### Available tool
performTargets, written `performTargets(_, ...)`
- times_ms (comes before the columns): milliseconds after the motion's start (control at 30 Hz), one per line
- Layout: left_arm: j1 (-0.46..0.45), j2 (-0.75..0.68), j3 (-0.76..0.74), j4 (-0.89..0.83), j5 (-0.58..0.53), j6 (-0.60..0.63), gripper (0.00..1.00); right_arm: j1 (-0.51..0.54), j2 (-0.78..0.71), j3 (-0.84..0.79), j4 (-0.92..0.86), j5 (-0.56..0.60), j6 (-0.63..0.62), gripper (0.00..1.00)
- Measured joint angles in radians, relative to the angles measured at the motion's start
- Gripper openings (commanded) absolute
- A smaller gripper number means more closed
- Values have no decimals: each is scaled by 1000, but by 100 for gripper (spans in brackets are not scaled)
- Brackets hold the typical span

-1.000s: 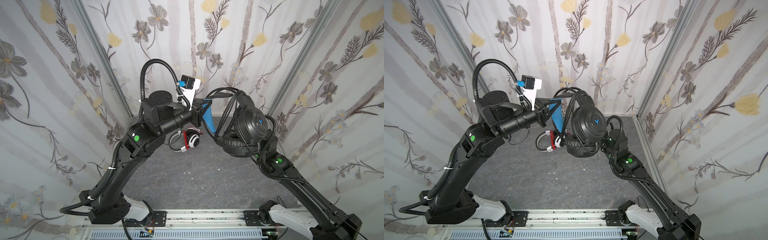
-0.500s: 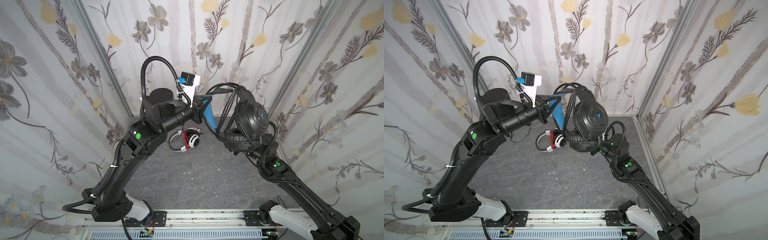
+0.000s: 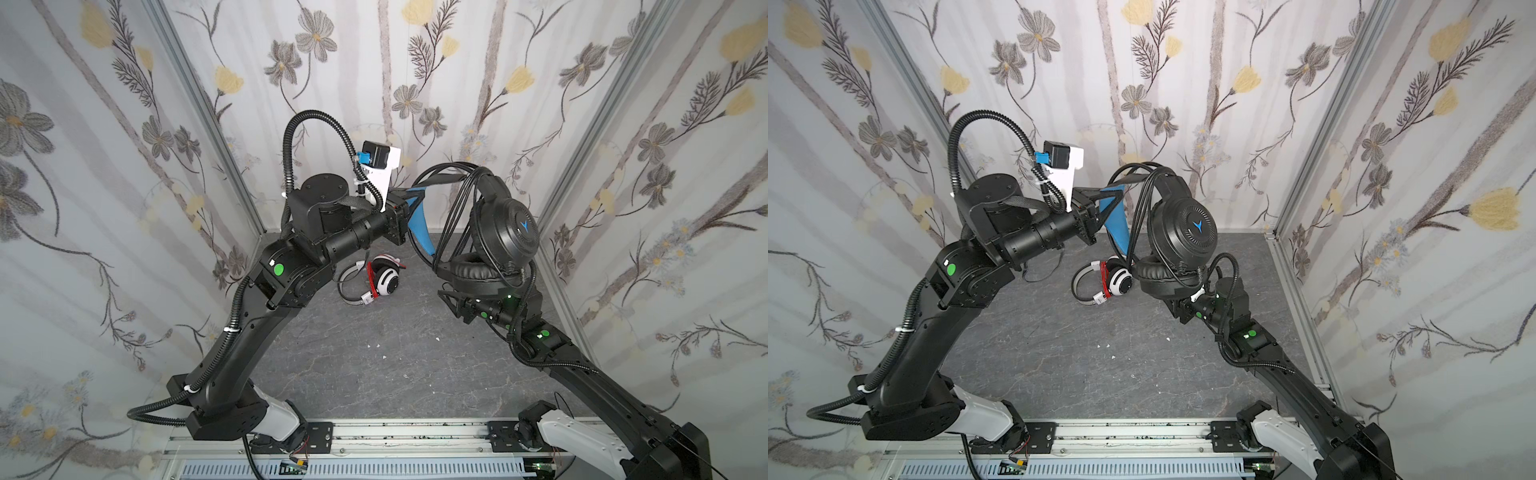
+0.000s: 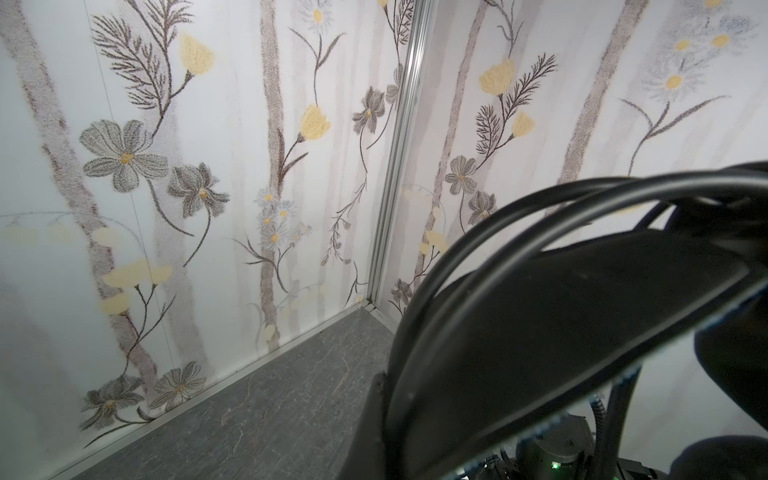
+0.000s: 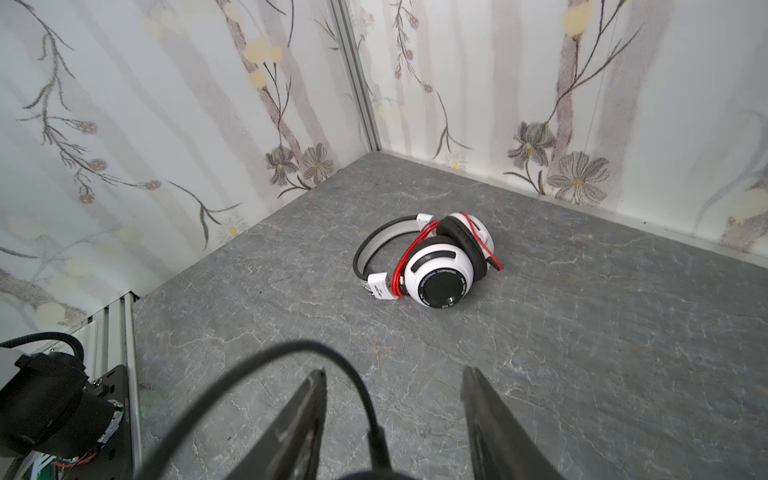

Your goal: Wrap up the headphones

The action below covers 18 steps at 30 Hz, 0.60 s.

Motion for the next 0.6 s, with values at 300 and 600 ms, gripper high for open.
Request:
performTargets(300, 2, 0, 0, 0, 0, -17, 0, 0, -2, -22, 4, -4, 0, 48)
performTargets(600, 4, -1, 0, 0, 0, -21, 0, -1, 11, -21, 10, -13, 0, 44)
